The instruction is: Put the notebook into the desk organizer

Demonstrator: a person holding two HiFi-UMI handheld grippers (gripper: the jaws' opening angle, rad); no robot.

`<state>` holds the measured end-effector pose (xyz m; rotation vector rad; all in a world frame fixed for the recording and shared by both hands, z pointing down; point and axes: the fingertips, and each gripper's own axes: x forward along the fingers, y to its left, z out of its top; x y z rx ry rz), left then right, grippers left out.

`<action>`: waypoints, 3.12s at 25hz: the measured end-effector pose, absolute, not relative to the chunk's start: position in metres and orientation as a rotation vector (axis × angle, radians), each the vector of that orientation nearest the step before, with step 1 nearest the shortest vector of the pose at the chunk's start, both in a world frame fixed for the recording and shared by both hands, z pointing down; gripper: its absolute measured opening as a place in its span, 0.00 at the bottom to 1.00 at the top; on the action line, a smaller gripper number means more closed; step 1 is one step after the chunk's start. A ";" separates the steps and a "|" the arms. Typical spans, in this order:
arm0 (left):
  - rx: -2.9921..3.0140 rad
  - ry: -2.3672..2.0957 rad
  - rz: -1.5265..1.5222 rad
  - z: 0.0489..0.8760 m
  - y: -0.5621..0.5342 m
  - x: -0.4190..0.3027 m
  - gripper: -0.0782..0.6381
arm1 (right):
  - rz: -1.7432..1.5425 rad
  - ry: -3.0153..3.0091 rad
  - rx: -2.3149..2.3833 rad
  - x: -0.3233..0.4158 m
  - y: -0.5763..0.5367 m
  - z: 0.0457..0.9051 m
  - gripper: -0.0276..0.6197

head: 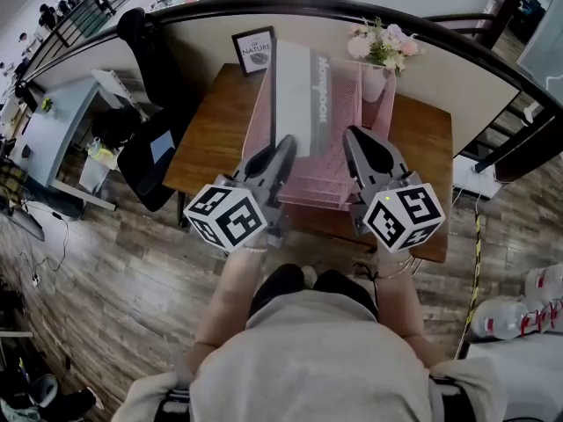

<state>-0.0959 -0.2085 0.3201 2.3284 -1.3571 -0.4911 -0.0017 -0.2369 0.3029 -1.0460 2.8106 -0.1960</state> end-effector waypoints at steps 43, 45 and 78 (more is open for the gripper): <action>2.277 -1.049 -0.340 0.356 -0.246 -0.064 0.15 | -0.230 2.716 -1.421 0.030 -0.235 0.323 0.05; 2.282 -1.055 -0.335 0.356 -0.249 -0.062 0.17 | -0.232 2.718 -1.418 0.029 -0.236 0.324 0.05; 2.230 -0.977 -0.266 0.355 -0.231 -0.045 0.82 | -0.120 2.844 -1.379 0.007 -0.237 0.329 0.05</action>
